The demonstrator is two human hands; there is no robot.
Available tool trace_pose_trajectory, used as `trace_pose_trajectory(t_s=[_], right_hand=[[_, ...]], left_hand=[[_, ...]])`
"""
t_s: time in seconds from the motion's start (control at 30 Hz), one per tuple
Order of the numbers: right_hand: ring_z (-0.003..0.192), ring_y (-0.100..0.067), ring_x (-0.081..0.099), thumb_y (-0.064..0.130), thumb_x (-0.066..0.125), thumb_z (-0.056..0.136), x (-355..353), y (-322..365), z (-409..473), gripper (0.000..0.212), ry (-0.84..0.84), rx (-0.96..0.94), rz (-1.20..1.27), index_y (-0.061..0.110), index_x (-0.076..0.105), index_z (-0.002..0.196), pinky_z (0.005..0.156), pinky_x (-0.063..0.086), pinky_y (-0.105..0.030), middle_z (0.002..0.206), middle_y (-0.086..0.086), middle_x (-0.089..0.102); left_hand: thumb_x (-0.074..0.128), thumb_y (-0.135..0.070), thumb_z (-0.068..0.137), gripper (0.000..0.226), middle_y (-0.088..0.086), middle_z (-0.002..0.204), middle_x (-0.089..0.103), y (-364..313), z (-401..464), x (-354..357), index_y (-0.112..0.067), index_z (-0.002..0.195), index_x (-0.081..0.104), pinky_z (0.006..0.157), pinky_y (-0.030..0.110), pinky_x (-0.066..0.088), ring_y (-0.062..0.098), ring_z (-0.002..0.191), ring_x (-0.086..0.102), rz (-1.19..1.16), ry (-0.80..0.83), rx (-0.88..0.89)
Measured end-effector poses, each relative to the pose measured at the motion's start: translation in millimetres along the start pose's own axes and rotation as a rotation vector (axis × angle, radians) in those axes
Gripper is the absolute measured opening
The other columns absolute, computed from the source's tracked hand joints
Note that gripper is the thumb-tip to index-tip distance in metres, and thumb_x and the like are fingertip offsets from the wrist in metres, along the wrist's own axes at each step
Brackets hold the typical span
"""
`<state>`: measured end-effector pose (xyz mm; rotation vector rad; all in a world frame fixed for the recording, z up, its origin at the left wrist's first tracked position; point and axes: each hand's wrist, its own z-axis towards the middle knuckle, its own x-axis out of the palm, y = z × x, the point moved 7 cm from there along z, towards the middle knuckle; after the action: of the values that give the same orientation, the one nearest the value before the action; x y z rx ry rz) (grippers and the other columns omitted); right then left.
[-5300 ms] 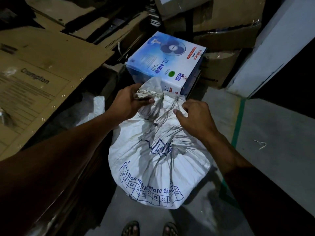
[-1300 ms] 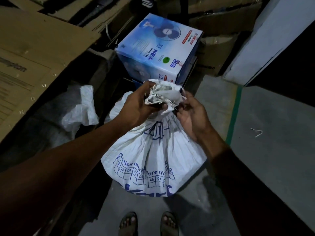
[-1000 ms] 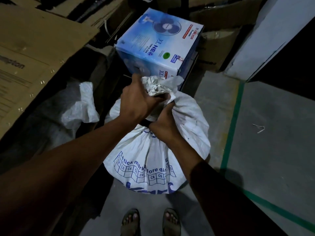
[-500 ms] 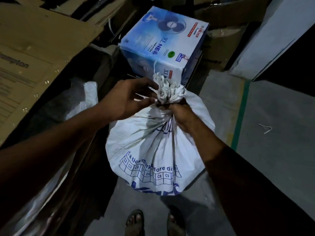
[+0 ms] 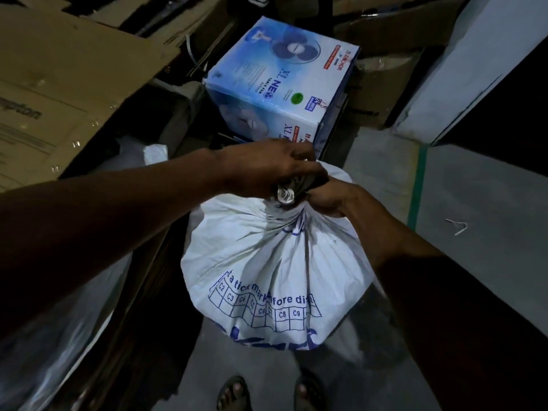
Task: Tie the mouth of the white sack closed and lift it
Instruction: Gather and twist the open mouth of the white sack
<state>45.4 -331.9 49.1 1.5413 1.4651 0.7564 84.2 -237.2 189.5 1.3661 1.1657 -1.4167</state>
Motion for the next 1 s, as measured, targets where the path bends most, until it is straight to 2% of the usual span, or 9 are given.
trace_pose_trajectory(t_s=[0.1, 0.27, 0.37, 0.43, 0.5, 0.6, 0.7, 0.87, 1.0], right_hand=[[0.107, -0.013, 0.071, -0.008, 0.083, 0.072, 9, 4, -11, 0.068, -0.134, -0.106, 0.058, 0.000, 0.060, 0.135, 0.108, 0.054, -0.042, 0.127, -0.014, 0.069], [0.118, -0.014, 0.061, 0.022, 0.100, 0.061, 40, -15, -30, 0.108, -0.552, -0.158, -0.043, 0.011, 0.038, 0.148, 0.100, 0.046, -0.011, 0.132, -0.002, 0.063], [0.142, -0.026, 0.048, 0.046, 0.099, 0.058, 58, -21, -30, 0.127, -0.786, -0.211, -0.082, 0.009, 0.026, 0.156, 0.121, 0.036, -0.032, 0.154, -0.013, 0.048], [0.143, -0.029, 0.045, 0.050, 0.094, 0.065, 64, -24, -28, 0.121, -0.911, -0.215, -0.100, 0.004, 0.029, 0.156, 0.118, 0.035, -0.032, 0.155, -0.017, 0.046], [0.134, -0.029, 0.053, 0.041, 0.083, 0.083, 60, -30, -28, 0.090, -0.980, -0.210, -0.041, 0.006, 0.036, 0.151, 0.109, 0.042, -0.029, 0.148, -0.017, 0.052], [0.117, -0.035, 0.061, 0.020, 0.064, 0.100, 50, -36, -20, 0.045, -0.943, -0.164, -0.053, 0.004, 0.049, 0.138, 0.097, 0.051, -0.031, 0.134, -0.020, 0.059], [0.127, -0.039, 0.059, 0.021, 0.067, 0.098, 42, -37, -15, 0.050, -0.920, -0.200, -0.183, 0.001, 0.053, 0.142, 0.107, 0.049, -0.047, 0.137, -0.023, 0.061], [0.122, -0.033, 0.064, 0.034, 0.071, 0.090, 30, -39, -6, 0.051, -0.769, -0.341, -0.082, 0.023, 0.059, 0.139, 0.104, 0.053, -0.049, 0.131, -0.010, 0.069], [0.125, -0.034, 0.063, 0.030, 0.062, 0.096, 19, -43, 12, 0.041, -0.501, -0.329, 0.014, 0.012, 0.065, 0.133, 0.106, 0.051, -0.041, 0.132, -0.014, 0.068]], left_hand=[[0.076, -0.016, 0.085, 0.054, 0.012, 0.127, 0.060, 14, 5, -4, -0.018, 0.137, 0.060, 0.089, 0.045, 0.057, 0.035, 0.110, 0.065, -0.059, 0.043, -0.079], [0.069, -0.051, 0.084, 0.053, 0.016, 0.120, 0.072, 35, 9, 7, -0.016, 0.125, 0.070, 0.092, 0.045, 0.057, 0.038, 0.110, 0.068, -0.045, 0.156, -0.352], [0.055, -0.076, 0.076, 0.078, 0.016, 0.119, 0.077, 40, 22, 16, -0.013, 0.117, 0.076, 0.093, 0.046, 0.061, 0.038, 0.106, 0.073, -0.114, 0.108, -0.528], [0.065, -0.079, 0.077, 0.082, 0.012, 0.124, 0.077, 50, 24, 27, -0.012, 0.124, 0.074, 0.096, 0.044, 0.061, 0.034, 0.105, 0.073, -0.189, 0.100, -0.650], [0.069, -0.078, 0.076, 0.086, 0.011, 0.125, 0.076, 57, 26, 34, -0.014, 0.133, 0.070, 0.096, 0.041, 0.059, 0.030, 0.106, 0.071, -0.194, 0.089, -0.722], [0.072, -0.074, 0.081, 0.079, 0.010, 0.108, 0.070, 62, 31, 37, -0.014, 0.131, 0.069, 0.080, 0.034, 0.051, 0.028, 0.094, 0.064, -0.177, 0.089, -0.802], [0.068, -0.081, 0.079, 0.082, 0.010, 0.104, 0.066, 57, 25, 35, -0.013, 0.125, 0.070, 0.076, 0.036, 0.049, 0.028, 0.092, 0.063, -0.114, 0.132, -0.870], [0.056, -0.089, 0.076, 0.097, 0.001, 0.160, 0.050, 43, 17, 36, -0.035, 0.156, 0.047, 0.119, 0.038, 0.038, 0.026, 0.145, 0.047, -0.210, 0.117, -0.705], [0.085, -0.063, 0.075, 0.110, -0.015, 0.171, 0.026, 26, 4, 37, -0.044, 0.164, 0.024, 0.124, 0.026, 0.023, 0.005, 0.154, 0.024, -0.303, 0.132, -0.440]])
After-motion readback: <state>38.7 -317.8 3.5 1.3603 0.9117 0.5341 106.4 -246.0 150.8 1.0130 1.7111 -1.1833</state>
